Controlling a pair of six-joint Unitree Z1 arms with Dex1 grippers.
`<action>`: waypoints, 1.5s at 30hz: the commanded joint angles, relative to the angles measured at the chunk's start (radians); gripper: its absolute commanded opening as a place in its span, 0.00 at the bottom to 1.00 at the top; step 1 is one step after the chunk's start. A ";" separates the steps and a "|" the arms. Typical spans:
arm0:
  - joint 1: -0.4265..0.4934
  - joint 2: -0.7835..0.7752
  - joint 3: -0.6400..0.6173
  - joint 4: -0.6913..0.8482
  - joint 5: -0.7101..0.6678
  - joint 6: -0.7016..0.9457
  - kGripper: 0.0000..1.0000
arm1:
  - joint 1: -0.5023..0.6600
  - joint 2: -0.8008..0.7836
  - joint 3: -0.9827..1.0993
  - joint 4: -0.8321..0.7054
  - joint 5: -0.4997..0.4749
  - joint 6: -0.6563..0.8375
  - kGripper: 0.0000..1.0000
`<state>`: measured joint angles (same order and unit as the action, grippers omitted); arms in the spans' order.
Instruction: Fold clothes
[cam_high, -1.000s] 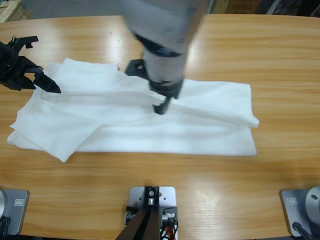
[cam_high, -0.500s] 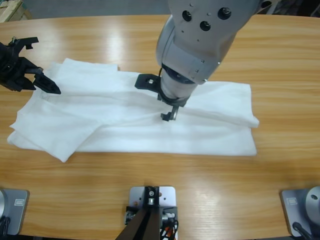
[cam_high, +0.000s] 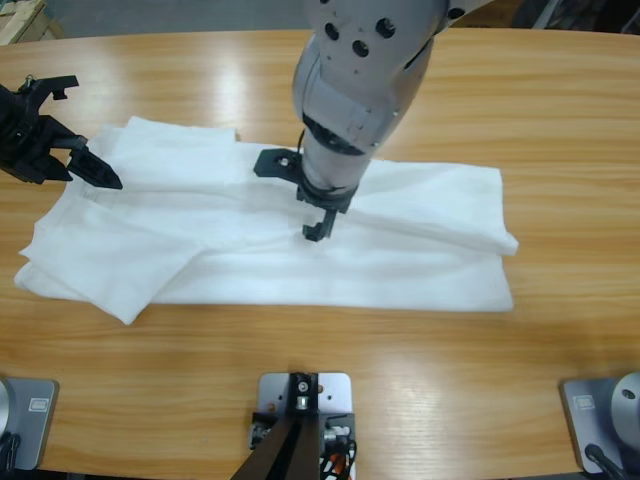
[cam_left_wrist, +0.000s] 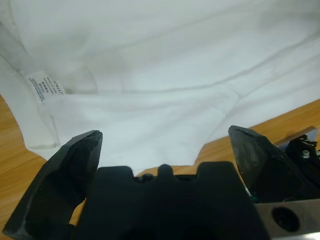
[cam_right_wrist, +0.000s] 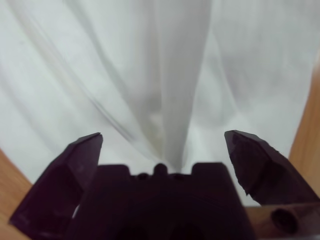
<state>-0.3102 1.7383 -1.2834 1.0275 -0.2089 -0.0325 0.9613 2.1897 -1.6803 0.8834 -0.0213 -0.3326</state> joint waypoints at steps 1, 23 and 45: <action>-0.010 0.052 0.032 -0.012 0.008 -0.014 0.98 | -0.010 0.088 -0.020 -0.015 0.043 -0.016 1.00; -0.010 0.061 0.030 -0.013 0.010 -0.014 0.98 | -0.007 0.177 -0.209 0.062 0.084 -0.029 1.00; -0.010 0.073 0.026 -0.014 0.011 -0.014 0.98 | 0.037 0.228 -0.306 0.117 0.115 -0.029 1.00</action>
<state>-0.3123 1.7619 -1.2834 1.0275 -0.2089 -0.0325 0.9670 2.3365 -1.9521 0.9713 0.0776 -0.3500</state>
